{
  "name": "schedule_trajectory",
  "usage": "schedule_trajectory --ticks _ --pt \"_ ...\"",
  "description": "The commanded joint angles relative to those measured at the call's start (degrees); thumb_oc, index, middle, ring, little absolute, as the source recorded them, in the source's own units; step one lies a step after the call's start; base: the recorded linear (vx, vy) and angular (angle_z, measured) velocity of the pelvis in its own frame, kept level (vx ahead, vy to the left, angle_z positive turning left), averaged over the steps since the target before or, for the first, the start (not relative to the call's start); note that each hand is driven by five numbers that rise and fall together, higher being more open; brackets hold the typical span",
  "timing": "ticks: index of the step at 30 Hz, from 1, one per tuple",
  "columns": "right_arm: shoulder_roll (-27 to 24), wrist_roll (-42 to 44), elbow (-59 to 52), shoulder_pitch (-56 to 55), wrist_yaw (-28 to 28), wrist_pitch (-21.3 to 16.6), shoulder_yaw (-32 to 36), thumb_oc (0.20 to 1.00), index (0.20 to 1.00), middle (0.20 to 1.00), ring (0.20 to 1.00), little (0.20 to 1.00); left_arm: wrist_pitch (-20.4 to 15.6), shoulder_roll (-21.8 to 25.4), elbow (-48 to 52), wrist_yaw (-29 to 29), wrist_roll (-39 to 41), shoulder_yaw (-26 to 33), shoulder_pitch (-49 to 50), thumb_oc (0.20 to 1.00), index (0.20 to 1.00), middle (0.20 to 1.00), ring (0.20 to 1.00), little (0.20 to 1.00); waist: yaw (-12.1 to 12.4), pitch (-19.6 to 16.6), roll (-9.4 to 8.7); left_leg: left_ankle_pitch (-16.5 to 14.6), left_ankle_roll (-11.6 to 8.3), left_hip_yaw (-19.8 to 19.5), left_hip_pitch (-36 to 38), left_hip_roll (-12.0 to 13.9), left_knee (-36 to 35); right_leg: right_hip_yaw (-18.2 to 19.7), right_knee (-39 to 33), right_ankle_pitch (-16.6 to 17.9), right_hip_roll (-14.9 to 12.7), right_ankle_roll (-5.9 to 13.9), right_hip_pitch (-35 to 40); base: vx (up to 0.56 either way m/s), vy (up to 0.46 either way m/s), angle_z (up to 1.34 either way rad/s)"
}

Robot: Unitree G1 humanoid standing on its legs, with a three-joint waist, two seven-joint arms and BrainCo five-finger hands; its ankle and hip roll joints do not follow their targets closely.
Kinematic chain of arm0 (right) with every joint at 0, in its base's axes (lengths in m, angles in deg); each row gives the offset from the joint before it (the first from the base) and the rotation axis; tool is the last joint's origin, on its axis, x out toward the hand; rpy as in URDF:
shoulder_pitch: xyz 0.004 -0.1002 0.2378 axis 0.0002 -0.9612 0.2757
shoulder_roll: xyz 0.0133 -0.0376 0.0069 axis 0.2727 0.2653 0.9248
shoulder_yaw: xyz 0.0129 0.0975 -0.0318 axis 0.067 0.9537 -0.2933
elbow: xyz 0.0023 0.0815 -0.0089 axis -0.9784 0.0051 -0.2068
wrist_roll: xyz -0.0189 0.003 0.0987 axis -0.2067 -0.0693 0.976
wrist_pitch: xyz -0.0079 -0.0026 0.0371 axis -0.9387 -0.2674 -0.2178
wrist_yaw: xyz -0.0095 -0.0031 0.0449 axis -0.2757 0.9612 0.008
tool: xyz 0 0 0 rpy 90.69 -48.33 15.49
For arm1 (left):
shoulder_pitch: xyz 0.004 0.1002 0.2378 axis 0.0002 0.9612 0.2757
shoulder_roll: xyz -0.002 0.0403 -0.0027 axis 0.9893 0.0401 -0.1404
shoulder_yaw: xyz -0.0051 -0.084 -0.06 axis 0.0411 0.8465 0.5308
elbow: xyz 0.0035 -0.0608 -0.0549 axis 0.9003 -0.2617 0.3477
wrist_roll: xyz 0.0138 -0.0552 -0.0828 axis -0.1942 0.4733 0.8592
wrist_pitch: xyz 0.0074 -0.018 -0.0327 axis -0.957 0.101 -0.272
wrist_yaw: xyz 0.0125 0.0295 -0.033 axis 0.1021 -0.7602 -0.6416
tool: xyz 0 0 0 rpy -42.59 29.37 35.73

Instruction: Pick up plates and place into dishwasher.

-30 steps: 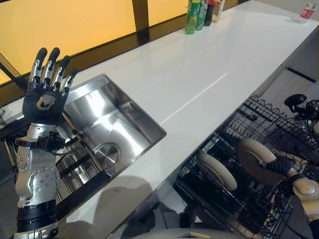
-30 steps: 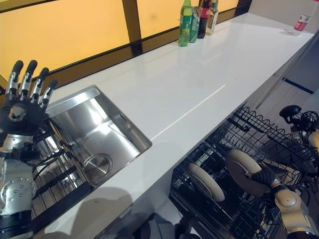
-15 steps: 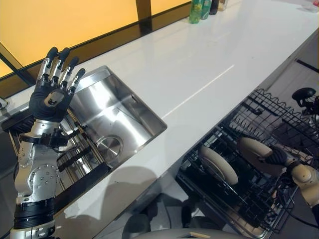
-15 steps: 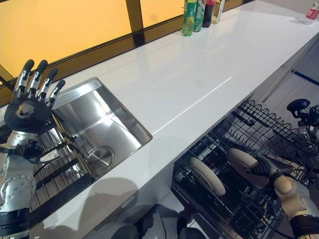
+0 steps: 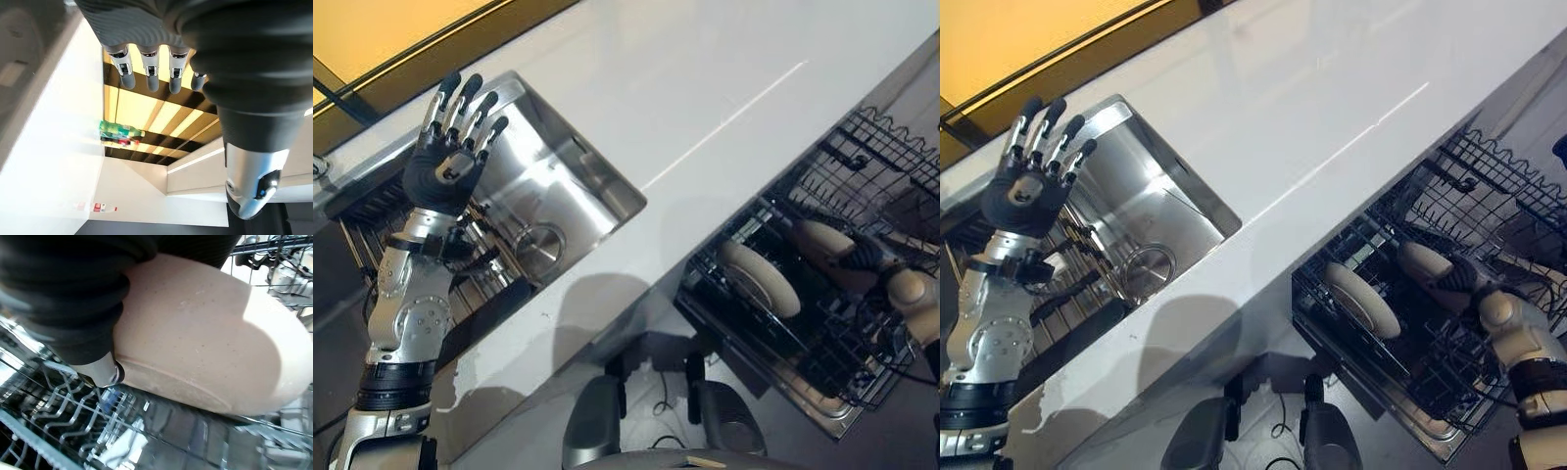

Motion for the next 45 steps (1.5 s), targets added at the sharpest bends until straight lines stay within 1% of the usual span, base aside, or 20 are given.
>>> schedule_trajectory --ticks 1,5,8,11,12,13,14,16,17,18,19,23,29,32,33,35,38,42,45 --pt "4.2 2.9 4.9 -0.2 1.3 -0.8 -8.8 0.200 0.200 0.200 0.200 0.200 -5.0 1.0 0.8 -2.6 1.1 -1.1 -5.6 1.000 1.000 1.000 1.000 1.000 1.0 0.5 3.86 7.3 -1.47 -2.2 -8.8 -1.6 -3.1 -0.3 9.5 -7.9 -2.0 1.20 -2.2 -0.17 0.076 -0.10" --pt "4.4 3.4 8.1 3.6 3.4 -0.8 -10.5 0.200 0.200 0.200 0.200 0.200 -6.8 0.6 -0.2 -2.6 1.0 -2.0 -7.4 1.000 1.000 1.000 1.000 1.000 0.6 2.1 5.51 7.9 -0.96 -1.6 -9.9 -2.2 -3.7 0.2 11.4 -8.3 -2.1 0.88 -4.9 -0.13 0.089 -0.06" --pt "4.4 4.1 8.1 4.3 3.7 -0.5 -10.5 0.200 0.200 0.200 0.200 0.200 -7.5 0.5 0.0 -2.5 1.1 -2.2 -7.3 1.000 1.000 1.000 1.000 1.000 0.2 2.7 5.95 8.0 -0.72 -1.1 -9.6 -2.4 -4.3 0.6 11.2 -8.3 -2.2 0.72 -5.0 -0.05 0.079 0.01" --pt "5.0 4.3 8.1 4.4 5.3 -0.7 -10.2 0.200 0.200 0.200 0.200 0.200 -7.0 0.2 -0.2 -3.4 1.2 -2.3 -8.0 1.000 1.000 1.000 1.000 1.000 -0.2 2.8 5.93 7.9 -0.48 -0.5 -8.8 -2.5 -4.8 0.8 10.4 -8.1 -2.3 0.68 -4.6 -0.03 0.063 0.01" --pt "5.1 4.1 8.0 4.1 5.6 -0.8 -9.9 0.278 0.278 0.278 0.278 0.278 -6.7 0.2 -0.2 -3.7 1.3 -2.2 -8.2 1.000 1.000 1.000 1.000 1.000 -0.3 2.7 5.80 7.8 -0.43 -0.4 -8.5 -2.5 -5.1 0.8 10.0 -8.0 -2.4 0.72 -4.4 -0.02 0.042 0.01" --pt "5.2 3.7 8.0 3.8 6.0 -1.1 -9.6 0.398 0.398 0.398 0.398 0.398 -6.4 0.1 -0.2 -4.0 1.4 -2.0 -8.4 1.000 1.000 1.000 1.000 1.000 -0.5 2.5 5.59 7.7 -0.37 -0.2 -8.1 -2.5 -5.3 0.7 9.5 -7.8 -2.5 0.76 -4.0 -0.01 0.031 0.00" --pt "5.2 3.9 7.7 3.5 6.2 -1.2 -9.4 0.410 0.410 0.410 0.410 0.410 -6.2 0.1 -0.2 -4.1 1.5 -1.9 -8.4 1.000 1.000 1.000 1.000 1.000 -0.5 2.3 5.37 7.5 -0.30 -0.2 -7.7 -2.5 -5.3 0.7 9.1 -7.7 -2.5 0.79 -3.8 0.00 0.000 0.00" --pt "5.2 3.8 6.8 2.5 6.7 -1.3 -8.6 0.501 0.501 0.501 0.501 0.501 -5.7 0.1 -0.1 -4.3 1.6 -1.5 -8.4 1.000 1.000 1.000 1.000 1.000 -0.7 2.0 4.90 7.3 -0.20 0.0 -7.1 -2.5 -5.4 0.6 8.3 -7.3 -2.6 0.88 -3.2 0.00 0.004 -0.04" --pt "5.5 3.7 6.5 1.8 7.0 -1.6 -8.1 0.614 0.614 0.614 0.614 0.614 -5.5 0.1 -0.1 -4.2 1.8 -1.3 -8.4 1.000 1.000 1.000 1.000 1.000 -0.8 1.7 4.48 7.1 -0.07 0.0 -6.6 -2.4 -5.5 0.6 7.7 -7.0 -2.6 0.97 -2.8 0.00 -0.008 -0.04" --pt "5.6 3.6 6.3 1.4 7.1 -1.7 -7.8 0.865 0.865 0.865 0.865 0.865 -5.2 0.1 -0.1 -4.2 1.8 -1.2 -8.5 1.000 1.000 1.000 1.000 1.000 -0.8 1.5 4.17 6.9 -0.01 0.1 -6.3 -2.4 -5.6 0.5 7.3 -6.8 -2.7 1.06 -2.5 0.00 0.000 0.00" --pt "5.7 3.4 6.0 1.0 7.3 -1.8 -7.4 1.000 1.000 1.000 1.000 1.000 -5.1 0.1 -0.2 -3.9 1.8 -1.0 -8.4 1.000 1.000 1.000 1.000 1.000 -0.8 1.3 3.82 6.7 0.03 0.2 -6.0 -2.4 -5.5 0.5 6.8 -6.6 -2.8 1.16 -2.1 0.00 0.000 0.00" --pt "6.1 3.2 4.6 -1.1 7.8 -1.2 -6.0 1.000 1.000 1.000 1.000 1.000 -4.1 -0.1 -0.9 -3.3 1.8 -0.3 -8.0 1.000 1.000 1.000 1.000 1.000 -1.0 0.3 2.35 6.0 0.22 0.3 -4.6 -2.2 -5.8 0.3 5.0 -5.7 -2.8 1.45 -0.5 0.01 -0.007 0.00" --pt "7.7 3.7 2.7 -4.4 8.5 -1.5 -3.7 1.000 1.000 1.000 1.000 1.000 -1.5 -1.0 -1.0 -2.2 2.9 0.7 -5.9 1.000 1.000 1.000 1.000 1.000 -0.7 -1.8 0.49 5.3 0.46 0.1 -1.8 -1.9 -7.1 -0.3 1.7 -4.5 -3.1 2.07 2.7 0.06 -0.033 0.04" --pt "8.3 3.4 0.2 -6.5 10.1 -1.0 -2.0 1.000 1.000 1.000 1.000 1.000 -0.7 -1.7 -1.0 -0.9 3.7 1.7 -4.2 1.000 1.000 1.000 1.000 1.000 -0.6 -2.9 -0.46 5.0 0.55 0.0 -0.3 -1.7 -7.7 -0.6 0.3 -4.1 -3.0 2.32 4.2 0.07 -0.023 0.07" --pt "8.6 3.4 -0.7 -7.1 11.1 -0.5 -1.6 1.000 1.000 1.000 1.000 1.000 -0.6 -2.1 -1.0 -0.5 3.6 1.9 -3.8 1.000 1.000 1.000 1.000 1.000 -0.7 -3.2 -0.69 4.9 0.58 0.0 0.1 -1.7 -7.9 -0.6 -0.1 -4.0 -3.0 2.38 4.7 0.07 -0.012 0.02" --pt "9.8 5.7 -3.7 -9.0 15.1 0.0 1.2 1.000 1.000 1.000 1.000 1.000 -0.8 -3.1 -0.8 0.5 3.4 2.5 -2.2 1.000 1.000 1.000 1.000 1.000 -1.0 -4.0 -1.37 4.5 0.71 0.1 1.3 -1.5 -8.5 -0.7 -1.1 -3.7 -3.0 2.59 5.8 0.08 0.001 0.01" --pt "12.6 6.2 -8.3 -11.8 18.7 0.6 5.4 1.000 1.000 1.000 1.000 1.000 -0.6 -4.9 -0.5 1.6 2.6 3.6 0.2 1.000 1.000 1.000 1.000 1.000 -1.3 -5.6 -1.99 4.0 0.90 0.1 3.1 -1.5 -9.3 -0.5 -2.6 -3.3 -2.9 2.91 7.4 0.10 0.016 -0.02" --pt "15.8 5.9 -15.0 -14.8 23.3 1.0 10.0 1.000 1.000 1.000 1.000 1.000 -0.4 -7.4 -0.3 2.4 1.2 4.8 2.8 1.000 1.000 1.000 1.000 1.000 -1.9 -7.5 -2.37 3.3 1.03 0.2 5.3 -1.4 -10.0 -0.2 -4.0 -3.1 -2.8 3.21 9.2 0.11 0.039 0.00" --pt "18.1 4.6 -20.5 -17.2 25.3 2.1 13.0 1.000 1.000 1.000 1.000 1.000 -0.1 -8.9 -0.1 3.1 0.8 6.0 5.0 1.000 1.000 1.000 1.000 1.000 -2.4 -8.9 -2.36 2.7 1.12 0.4 6.9 -1.3 -10.5 0.1 -4.8 -3.2 -2.7 3.39 10.4 0.10 0.054 -0.03"
